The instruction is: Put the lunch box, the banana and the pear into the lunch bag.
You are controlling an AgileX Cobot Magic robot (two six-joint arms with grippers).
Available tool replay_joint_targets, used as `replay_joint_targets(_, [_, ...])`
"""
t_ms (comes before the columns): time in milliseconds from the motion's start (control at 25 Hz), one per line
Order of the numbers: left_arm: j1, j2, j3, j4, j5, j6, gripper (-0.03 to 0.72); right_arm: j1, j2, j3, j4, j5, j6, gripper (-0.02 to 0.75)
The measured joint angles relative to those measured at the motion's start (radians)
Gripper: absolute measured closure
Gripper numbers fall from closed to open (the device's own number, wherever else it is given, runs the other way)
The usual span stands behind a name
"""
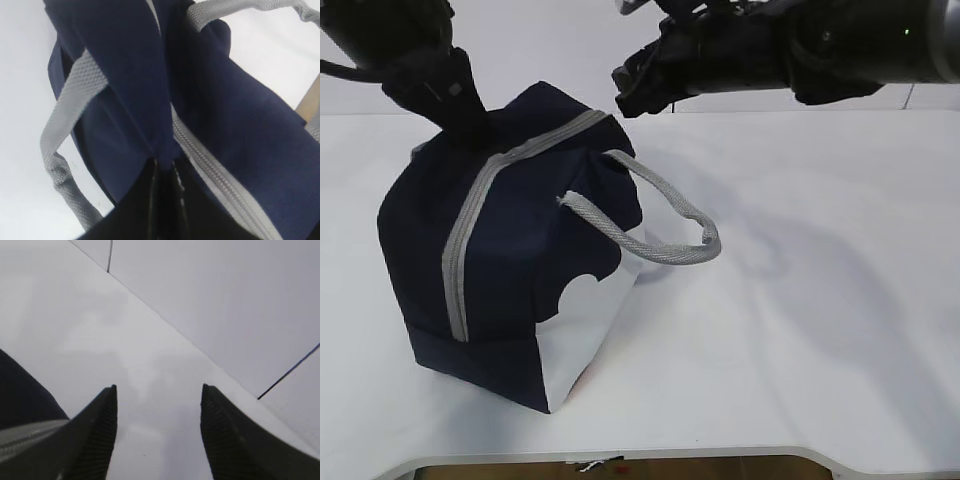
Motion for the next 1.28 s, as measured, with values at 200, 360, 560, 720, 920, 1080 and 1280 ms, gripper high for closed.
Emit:
replay_joint_targets(200, [0.0,0.0,0.0,-0.015,0.002,-0.012,0.681,0.0,-0.048,0.0,-0.002,-0.019,-0.174,0.297])
replay_joint_targets(360, [0.0,0.0,0.0,-0.031,0.002,-0.014,0.681,0.0,-0.073,0.01,-0.002,-0.021,-0.359,0.297])
replay_joint_targets(560, [0.0,0.0,0.0,-0.031,0.002,-0.014,0.681,0.0,-0.098,0.071,-0.002,0.012,-0.628,0.297])
replay_joint_targets(720, [0.002,0.0,0.0,-0.031,0.002,-0.014,0.681,0.0,-0.124,0.131,-0.002,0.09,-0.745,0.298])
replay_joint_targets(920, [0.002,0.0,0.0,-0.035,0.002,-0.014,0.681,0.0,-0.15,0.175,-0.002,0.155,-0.776,0.334])
replay_joint_targets(1080, [0.002,0.0,0.0,-0.041,0.002,-0.038,0.682,0.013,-0.183,0.207,0.0,0.17,-0.771,0.344])
replay_joint_targets(1280, [0.002,0.0,0.0,-0.041,0.002,-0.057,0.681,0.031,-0.228,0.256,0.009,0.186,-0.763,0.349])
